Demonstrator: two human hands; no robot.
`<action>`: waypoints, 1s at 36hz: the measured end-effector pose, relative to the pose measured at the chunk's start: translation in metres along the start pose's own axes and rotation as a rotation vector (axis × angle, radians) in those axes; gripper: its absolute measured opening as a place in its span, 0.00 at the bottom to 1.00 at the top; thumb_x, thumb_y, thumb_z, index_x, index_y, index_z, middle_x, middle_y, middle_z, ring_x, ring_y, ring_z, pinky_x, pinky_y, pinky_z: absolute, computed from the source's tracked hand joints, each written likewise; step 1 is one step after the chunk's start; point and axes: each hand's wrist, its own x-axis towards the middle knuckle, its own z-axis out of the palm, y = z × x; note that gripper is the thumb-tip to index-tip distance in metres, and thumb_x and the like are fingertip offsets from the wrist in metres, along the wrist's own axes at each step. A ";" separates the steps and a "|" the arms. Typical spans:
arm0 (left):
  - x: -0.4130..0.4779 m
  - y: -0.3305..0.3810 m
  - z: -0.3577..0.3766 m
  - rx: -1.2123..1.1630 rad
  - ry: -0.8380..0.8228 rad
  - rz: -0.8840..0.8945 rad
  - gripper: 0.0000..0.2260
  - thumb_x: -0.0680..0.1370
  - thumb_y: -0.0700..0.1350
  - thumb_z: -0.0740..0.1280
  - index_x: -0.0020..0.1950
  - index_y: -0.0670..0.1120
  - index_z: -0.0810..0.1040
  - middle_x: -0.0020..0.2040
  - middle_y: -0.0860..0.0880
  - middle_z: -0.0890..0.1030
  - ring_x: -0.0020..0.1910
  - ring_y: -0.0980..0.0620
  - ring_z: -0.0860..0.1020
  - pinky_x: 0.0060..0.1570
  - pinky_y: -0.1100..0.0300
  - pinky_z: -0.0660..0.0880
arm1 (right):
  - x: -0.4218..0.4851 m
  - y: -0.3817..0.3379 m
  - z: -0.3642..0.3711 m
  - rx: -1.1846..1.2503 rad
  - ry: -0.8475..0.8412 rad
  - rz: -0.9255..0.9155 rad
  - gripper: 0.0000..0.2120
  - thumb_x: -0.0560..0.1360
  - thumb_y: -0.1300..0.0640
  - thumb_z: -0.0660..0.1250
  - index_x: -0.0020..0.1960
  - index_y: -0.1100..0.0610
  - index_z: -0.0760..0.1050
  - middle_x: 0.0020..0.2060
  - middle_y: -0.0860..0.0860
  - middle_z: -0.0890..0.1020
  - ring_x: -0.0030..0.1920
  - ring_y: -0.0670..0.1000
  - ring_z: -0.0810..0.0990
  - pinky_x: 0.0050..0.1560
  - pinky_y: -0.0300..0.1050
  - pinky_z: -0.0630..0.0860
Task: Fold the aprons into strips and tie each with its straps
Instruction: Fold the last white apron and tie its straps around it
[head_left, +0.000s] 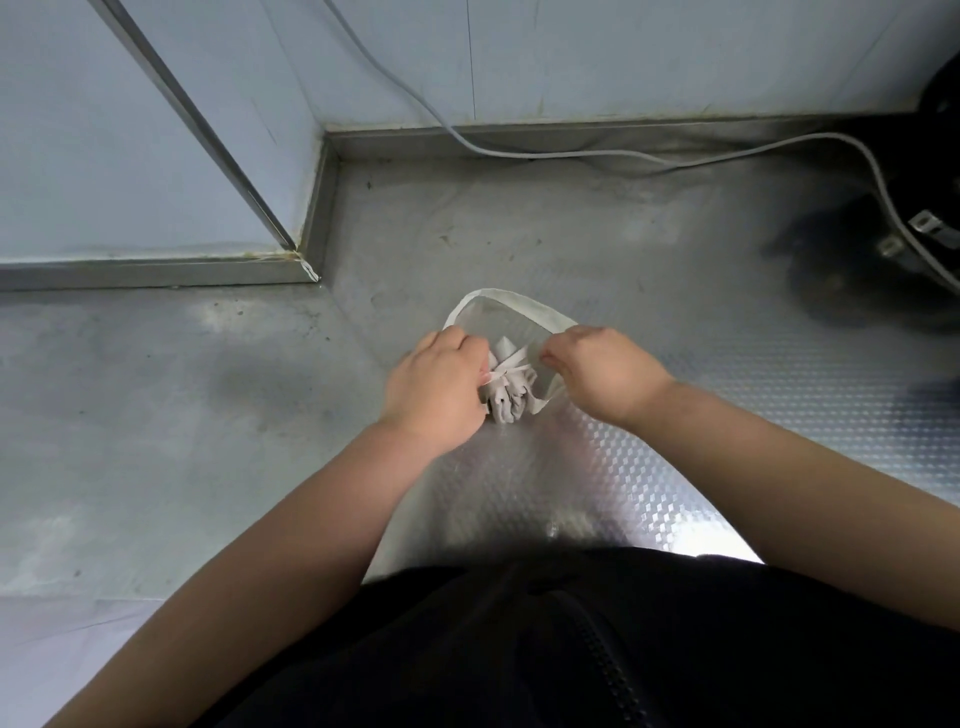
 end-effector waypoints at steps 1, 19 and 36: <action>-0.001 -0.003 0.000 0.042 0.012 0.019 0.05 0.77 0.42 0.60 0.51 0.46 0.73 0.55 0.48 0.74 0.57 0.47 0.70 0.48 0.55 0.67 | 0.000 0.002 0.003 -0.010 0.003 0.005 0.10 0.78 0.63 0.58 0.55 0.56 0.75 0.49 0.53 0.77 0.52 0.57 0.77 0.48 0.45 0.71; 0.001 -0.013 -0.001 -0.488 -0.197 -0.052 0.20 0.77 0.51 0.66 0.65 0.46 0.66 0.65 0.47 0.68 0.58 0.49 0.72 0.55 0.61 0.65 | 0.010 -0.006 0.000 0.273 -0.097 0.226 0.06 0.81 0.53 0.57 0.48 0.54 0.70 0.44 0.52 0.75 0.46 0.54 0.73 0.45 0.43 0.66; 0.010 -0.032 -0.029 -1.367 0.092 -0.524 0.09 0.75 0.49 0.68 0.52 0.47 0.73 0.46 0.50 0.79 0.48 0.50 0.78 0.43 0.60 0.74 | -0.024 -0.054 -0.003 0.306 -0.056 0.390 0.06 0.75 0.54 0.67 0.49 0.56 0.75 0.38 0.50 0.74 0.42 0.52 0.74 0.35 0.40 0.67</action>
